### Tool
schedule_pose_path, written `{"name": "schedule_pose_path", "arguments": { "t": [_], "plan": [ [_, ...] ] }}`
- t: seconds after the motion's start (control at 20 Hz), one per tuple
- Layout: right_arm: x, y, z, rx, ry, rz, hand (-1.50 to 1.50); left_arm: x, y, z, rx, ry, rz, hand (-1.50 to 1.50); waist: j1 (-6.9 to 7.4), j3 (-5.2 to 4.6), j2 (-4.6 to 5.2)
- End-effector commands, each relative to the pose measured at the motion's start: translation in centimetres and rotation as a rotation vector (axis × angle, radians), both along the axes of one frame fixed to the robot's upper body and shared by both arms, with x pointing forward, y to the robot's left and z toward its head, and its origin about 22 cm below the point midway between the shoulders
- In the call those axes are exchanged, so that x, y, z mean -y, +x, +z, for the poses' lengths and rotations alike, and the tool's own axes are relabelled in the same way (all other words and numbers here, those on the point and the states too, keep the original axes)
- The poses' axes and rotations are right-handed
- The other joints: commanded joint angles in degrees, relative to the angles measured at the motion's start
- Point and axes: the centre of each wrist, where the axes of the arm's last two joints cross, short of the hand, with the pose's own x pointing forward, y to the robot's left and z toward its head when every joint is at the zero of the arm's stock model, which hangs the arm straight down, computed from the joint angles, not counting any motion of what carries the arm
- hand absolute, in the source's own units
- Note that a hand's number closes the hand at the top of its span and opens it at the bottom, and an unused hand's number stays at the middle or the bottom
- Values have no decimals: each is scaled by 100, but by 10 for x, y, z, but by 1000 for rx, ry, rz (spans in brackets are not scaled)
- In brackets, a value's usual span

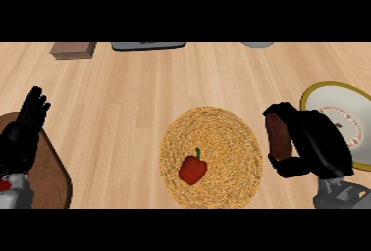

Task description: Pick the sweet potato from the placemat and place it in the bowl

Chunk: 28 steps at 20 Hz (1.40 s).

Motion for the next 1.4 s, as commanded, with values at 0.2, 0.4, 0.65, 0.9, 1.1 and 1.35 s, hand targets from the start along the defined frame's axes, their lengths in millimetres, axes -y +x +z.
{"name": "schedule_pose_path", "arguments": {
  "t": [0.2, 0.4, 0.65, 0.9, 1.1, 1.35],
  "plan": [
    [51, -76, 82, 240, 212, -147, 150, 19, 3, 2, 12, -9, -31, 0, 202, 6, 68],
    [87, -82, 97, 247, 249, -229, 150, 10, 3, 0, 27, 10, -59, 0, 366, 5, 111],
    [142, -55, 102, 226, 350, -237, 150, 10, 14, 11, 8, -9, -72, 0, 419, 7, 124],
    [177, -17, 81, 171, 391, -269, 150, 16, 8, 27, 26, 14, -80, 0, 497, 10, 132],
    [203, 4, 57, 190, 375, -278, 150, 38, 11, 17, 24, -15, -105, 0, 492, 10, 134],
    [217, 48, 28, 170, 374, -257, 150, 21, 22, 9, 33, -2, -91, 0, 520, 9, 156]
  ]
}}
